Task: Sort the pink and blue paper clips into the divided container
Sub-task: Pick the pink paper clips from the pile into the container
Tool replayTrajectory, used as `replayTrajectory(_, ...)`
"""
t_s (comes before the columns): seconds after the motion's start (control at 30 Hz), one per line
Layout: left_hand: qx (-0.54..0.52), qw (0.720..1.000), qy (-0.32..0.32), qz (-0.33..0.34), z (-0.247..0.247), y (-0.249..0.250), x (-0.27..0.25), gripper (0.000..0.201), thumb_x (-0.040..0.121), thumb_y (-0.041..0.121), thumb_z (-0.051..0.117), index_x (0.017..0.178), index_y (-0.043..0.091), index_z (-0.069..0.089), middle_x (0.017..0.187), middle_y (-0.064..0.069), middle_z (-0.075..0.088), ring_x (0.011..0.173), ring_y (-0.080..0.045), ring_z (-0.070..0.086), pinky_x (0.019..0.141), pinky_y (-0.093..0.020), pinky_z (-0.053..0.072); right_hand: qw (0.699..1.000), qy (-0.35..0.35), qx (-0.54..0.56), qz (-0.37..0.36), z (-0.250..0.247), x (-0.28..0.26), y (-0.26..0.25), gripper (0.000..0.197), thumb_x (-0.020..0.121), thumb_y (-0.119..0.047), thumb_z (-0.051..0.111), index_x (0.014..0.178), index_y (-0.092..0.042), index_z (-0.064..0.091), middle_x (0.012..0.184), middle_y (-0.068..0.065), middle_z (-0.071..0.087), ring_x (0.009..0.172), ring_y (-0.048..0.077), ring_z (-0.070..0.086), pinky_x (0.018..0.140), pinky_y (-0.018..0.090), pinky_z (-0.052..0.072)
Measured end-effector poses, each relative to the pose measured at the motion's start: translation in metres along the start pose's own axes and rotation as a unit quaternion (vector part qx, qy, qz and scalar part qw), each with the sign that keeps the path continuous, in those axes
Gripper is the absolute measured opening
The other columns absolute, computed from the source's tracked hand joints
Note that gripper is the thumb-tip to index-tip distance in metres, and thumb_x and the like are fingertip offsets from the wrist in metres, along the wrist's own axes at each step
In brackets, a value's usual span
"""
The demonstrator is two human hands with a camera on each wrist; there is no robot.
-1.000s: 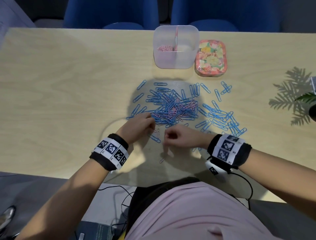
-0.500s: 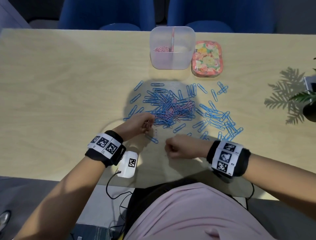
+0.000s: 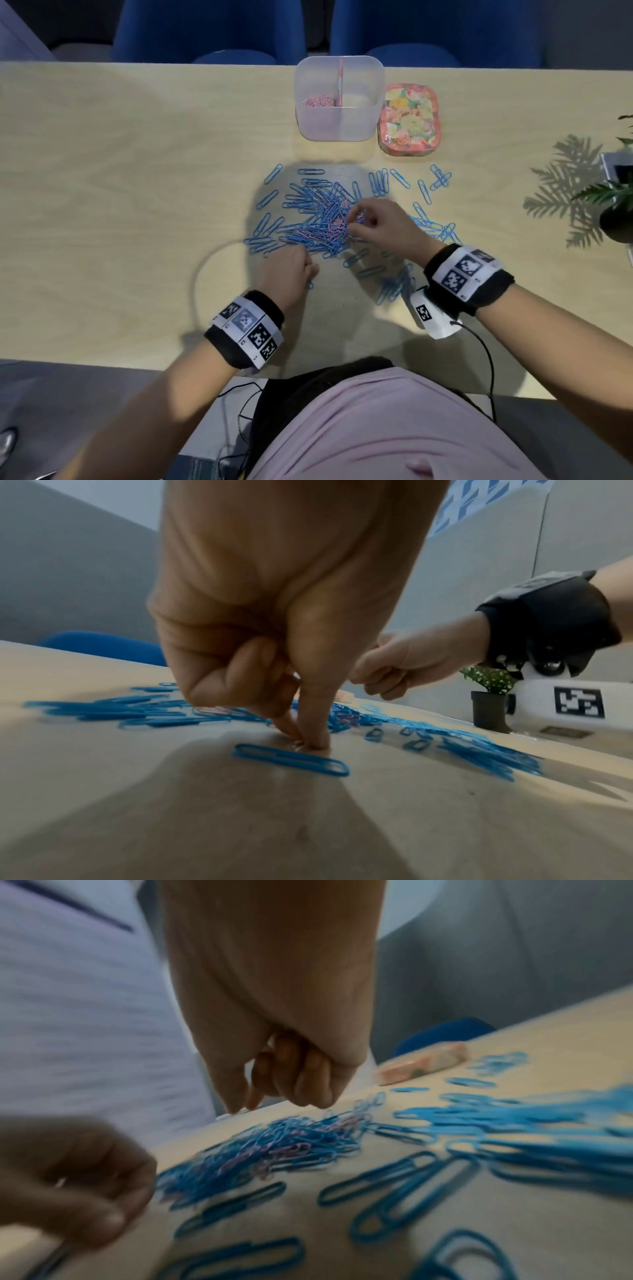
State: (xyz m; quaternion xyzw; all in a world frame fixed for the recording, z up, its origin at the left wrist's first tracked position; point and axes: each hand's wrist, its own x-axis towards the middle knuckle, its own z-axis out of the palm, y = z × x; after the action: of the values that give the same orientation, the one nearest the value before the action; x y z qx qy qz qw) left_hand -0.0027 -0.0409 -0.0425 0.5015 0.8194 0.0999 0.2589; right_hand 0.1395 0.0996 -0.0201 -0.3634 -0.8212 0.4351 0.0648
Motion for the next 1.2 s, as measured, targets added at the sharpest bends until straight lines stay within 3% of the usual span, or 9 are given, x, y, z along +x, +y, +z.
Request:
replayTrajectory(0.1, -0.004, 1.0, -0.015, 0.02, 0.001, -0.002, 0.002, 0.016, 0.086, 0.02, 0.058, 0.078, 0.006, 0.058, 0.088, -0.013, 0.068, 0.087, -0.03, 0.061, 0.073, -0.04, 0.045, 0.975, -0.078, -0.202, -0.045, 0.016, 0.001, -0.004, 0.024, 0.084, -0.028, 0.061, 0.108, -0.026, 0.061, 0.074, -0.01, 0.058, 0.077, 0.013, 0.054, 0.067, 0.027, 0.033)
replayTrajectory(0.3, -0.193, 0.976, -0.092, -0.042, -0.017, -0.02, 0.01, 0.019, 0.093, 0.02, 0.05, 0.076, 0.013, 0.052, 0.065, 0.005, 0.054, 0.06, -0.013, 0.052, 0.056, -0.021, 0.037, 0.955, -0.107, -0.276, 0.004, 0.005, -0.026, 0.016, 0.014, 0.086, -0.027, 0.056, 0.096, -0.018, 0.057, 0.099, 0.005, 0.066, 0.097, 0.028, 0.06, 0.068, 0.029, 0.035)
replayTrajectory(0.4, -0.388, 0.91, -0.097, -0.111, -0.036, -0.025, 0.017, 0.029, 0.094, 0.013, 0.046, 0.066, 0.013, 0.051, 0.061, 0.002, 0.049, 0.051, -0.005, 0.044, 0.05, -0.014, 0.038, 0.96, -0.096, -0.258, 0.046, -0.004, -0.036, 0.019, 0.016, 0.084, -0.028, 0.056, 0.098, -0.02, 0.06, 0.093, 0.002, 0.063, 0.098, 0.026, 0.06, 0.07, 0.029, 0.037)
replayTrajectory(0.53, -0.58, 0.773, -0.143, -0.215, -0.053, -0.031, 0.03, 0.021, 0.091, 0.01, 0.04, 0.072, 0.015, 0.047, 0.06, 0.002, 0.051, 0.044, -0.004, 0.043, 0.042, -0.012, 0.038, 0.976, -0.04, -0.212, -0.017, 0.006, -0.017, -0.008, 0.018, 0.086, -0.026, 0.053, 0.102, -0.021, 0.062, 0.096, 0.001, 0.066, 0.097, 0.023, 0.059, 0.068, 0.028, 0.034)
replayTrajectory(0.63, -0.606, 0.744, -0.154, -0.238, -0.058, -0.03, 0.035, 0.021, 0.089, 0.014, 0.038, 0.07, 0.018, 0.045, 0.05, 0.006, 0.049, 0.039, -0.005, 0.04, 0.037, -0.011, 0.035, 0.97, -0.062, -0.228, -0.053, 0.029, 0.006, -0.028, 0.018, 0.089, -0.028, 0.054, 0.102, -0.018, 0.061, 0.098, 0.003, 0.067, 0.093, 0.022, 0.06, 0.067, 0.026, 0.031)
replayTrajectory(0.7, -0.56, 0.79, -0.125, -0.216, -0.055, -0.026, 0.036, 0.026, 0.091, 0.021, 0.041, 0.064, 0.021, 0.043, 0.05, 0.006, 0.041, 0.037, -0.004, 0.033, 0.035, -0.012, 0.026, 0.961, -0.09, -0.254, -0.056, 0.043, 0.015, -0.031, 0.021, 0.088, -0.031, 0.054, 0.103, -0.015, 0.057, 0.099, 0.005, 0.066, 0.093, 0.025, 0.06, 0.066, 0.028, 0.033)
replayTrajectory(0.83, -0.28, 0.958, 0.009, -0.063, -0.042, -0.034, 0.035, 0.022, 0.083, 0.024, 0.066, 0.066, 0.014, 0.056, 0.052, 0.007, 0.041, 0.044, -0.002, 0.035, 0.041, -0.011, 0.028, 0.955, -0.097, -0.278, -0.039, 0.047, 0.021, -0.022, 0.02, 0.093, -0.027, 0.048, 0.102, -0.009, 0.053, 0.103, 0.012, 0.064, 0.095, 0.03, 0.06, 0.068, 0.032, 0.035)
replayTrajectory(1.07, -0.13, 0.988, 0.068, -0.05, -0.04, -0.055, 0.034, 0.016, 0.076, 0.032, 0.072, 0.081, 0.02, 0.064, 0.07, 0.004, 0.057, 0.069, -0.015, 0.052, 0.058, -0.027, 0.036, 0.977, -0.015, -0.208, 0.041, 0.015, 0.019, -0.002, 0.02, 0.093, -0.029, 0.049, 0.092, -0.01, 0.056, 0.094, 0.009, 0.064, 0.089, 0.028, 0.057, 0.067, 0.031, 0.036)
replayTrajectory(1.2, -0.106, 0.993, 0.043, 0.034, -0.042, -0.048, 0.033, 0.008, 0.078, 0.025, 0.069, 0.082, 0.02, 0.065, 0.055, 0.007, 0.04, 0.055, -0.012, 0.04, 0.054, -0.027, 0.029, 0.983, 0.002, -0.185, 0.008, 0.019, 0.018, -0.012, 0.012, 0.088, -0.022, 0.054, 0.096, -0.018, 0.061, 0.099, 0.003, 0.066, 0.097, 0.025, 0.059, 0.07, 0.029, 0.035)
